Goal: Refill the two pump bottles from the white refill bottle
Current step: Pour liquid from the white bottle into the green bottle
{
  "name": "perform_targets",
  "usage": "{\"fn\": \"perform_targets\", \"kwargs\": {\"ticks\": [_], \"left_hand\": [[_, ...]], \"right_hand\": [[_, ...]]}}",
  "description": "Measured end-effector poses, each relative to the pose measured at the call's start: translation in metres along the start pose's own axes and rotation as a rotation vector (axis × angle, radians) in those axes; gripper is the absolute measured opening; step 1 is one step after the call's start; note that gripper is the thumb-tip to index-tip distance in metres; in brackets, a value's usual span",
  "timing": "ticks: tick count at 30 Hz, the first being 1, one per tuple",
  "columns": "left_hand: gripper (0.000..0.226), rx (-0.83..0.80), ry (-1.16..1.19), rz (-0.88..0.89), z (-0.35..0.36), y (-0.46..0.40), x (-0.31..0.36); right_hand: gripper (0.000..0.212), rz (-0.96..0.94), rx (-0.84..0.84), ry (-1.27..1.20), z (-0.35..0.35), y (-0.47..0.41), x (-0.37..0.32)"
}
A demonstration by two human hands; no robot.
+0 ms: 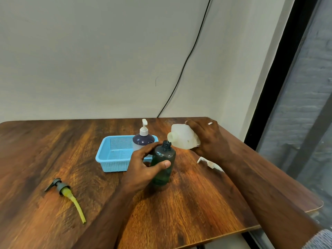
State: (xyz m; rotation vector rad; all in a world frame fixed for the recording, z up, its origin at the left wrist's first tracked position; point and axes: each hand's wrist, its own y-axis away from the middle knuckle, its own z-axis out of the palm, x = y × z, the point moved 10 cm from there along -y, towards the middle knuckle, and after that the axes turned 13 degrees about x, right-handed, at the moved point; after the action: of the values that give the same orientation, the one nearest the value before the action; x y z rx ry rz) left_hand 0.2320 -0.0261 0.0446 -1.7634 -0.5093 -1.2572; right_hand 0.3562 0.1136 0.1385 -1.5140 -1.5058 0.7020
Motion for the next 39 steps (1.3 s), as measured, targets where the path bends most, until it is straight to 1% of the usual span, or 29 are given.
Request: {"fn": "perform_targets", "kwargs": {"ticks": [12,16,21,31,34,39], "left_hand": [[0.057,-0.006,0.007,0.003,0.0,0.001,0.002],[0.062,-0.008,0.013,0.004,0.001,0.001,0.003],[0.053,-0.004,0.023,0.012,0.0,0.001,0.006],[0.054,-0.005,0.024,0.011,0.0,0.002,0.009],[0.058,-0.008,0.03,0.018,0.0,0.003,0.01],[0.055,-0.001,0.019,0.019,-0.001,0.002,0.008]], "right_hand": [[0.076,0.001,-0.026,0.003,0.003,0.0,0.001],[0.075,0.009,-0.032,0.003,0.005,0.001,0.003],[0.075,0.015,-0.044,0.007,0.006,0.002,0.005],[0.071,0.006,-0.037,-0.006,0.004,-0.001,0.002],[0.073,0.007,-0.034,-0.003,0.004,0.0,0.002],[0.074,0.01,-0.04,0.0,0.005,0.001,0.003]]}}
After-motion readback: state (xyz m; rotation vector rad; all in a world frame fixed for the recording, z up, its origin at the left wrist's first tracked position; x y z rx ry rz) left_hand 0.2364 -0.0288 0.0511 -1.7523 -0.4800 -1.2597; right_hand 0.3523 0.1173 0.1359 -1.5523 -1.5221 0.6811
